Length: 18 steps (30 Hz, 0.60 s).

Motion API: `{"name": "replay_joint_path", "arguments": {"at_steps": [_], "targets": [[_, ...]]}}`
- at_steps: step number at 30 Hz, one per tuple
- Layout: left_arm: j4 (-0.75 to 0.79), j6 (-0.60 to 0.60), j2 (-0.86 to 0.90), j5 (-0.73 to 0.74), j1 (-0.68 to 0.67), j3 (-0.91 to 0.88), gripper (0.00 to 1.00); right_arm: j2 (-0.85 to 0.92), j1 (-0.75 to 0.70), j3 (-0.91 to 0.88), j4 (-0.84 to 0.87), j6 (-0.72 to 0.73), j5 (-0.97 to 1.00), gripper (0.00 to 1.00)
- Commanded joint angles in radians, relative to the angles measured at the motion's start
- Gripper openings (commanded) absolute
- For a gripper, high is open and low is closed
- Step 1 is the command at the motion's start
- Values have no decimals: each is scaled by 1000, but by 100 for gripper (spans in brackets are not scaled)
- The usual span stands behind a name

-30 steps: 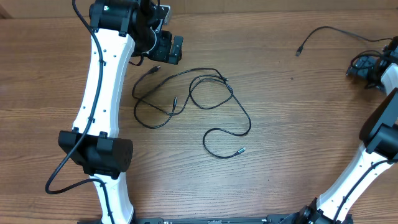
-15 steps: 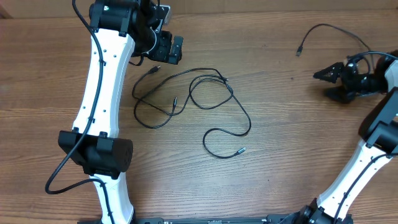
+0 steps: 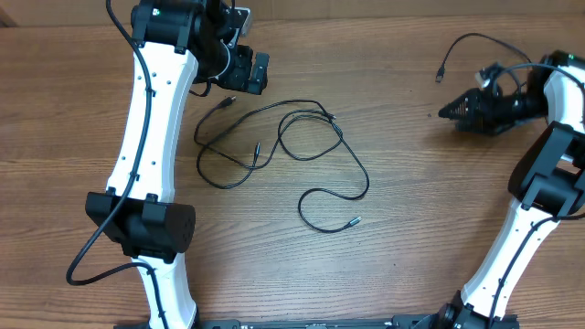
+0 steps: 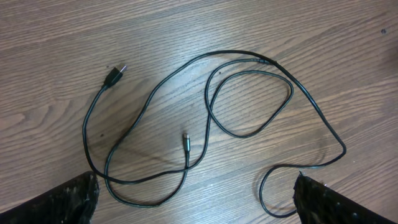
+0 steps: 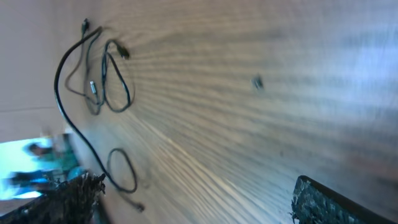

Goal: Untangle cables

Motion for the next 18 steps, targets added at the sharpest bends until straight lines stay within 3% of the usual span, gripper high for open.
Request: {"name": "replay_joint_path", "arguments": {"at_steps": [1, 8, 10, 13, 18], "targets": [[2, 16, -20, 14, -2, 16, 100, -158, 23, 56, 59, 142, 110, 100], [2, 16, -20, 14, -1, 16, 100, -308, 89, 82, 164, 441, 488, 100], [2, 16, -20, 14, -2, 16, 100, -353, 116, 83, 209, 602, 698, 100], [2, 16, -20, 14, -2, 16, 100, -364, 130, 82, 193, 737, 866, 100], [2, 16, -20, 14, -2, 16, 100, -364, 113, 80, 143, 883, 979, 100]]}}
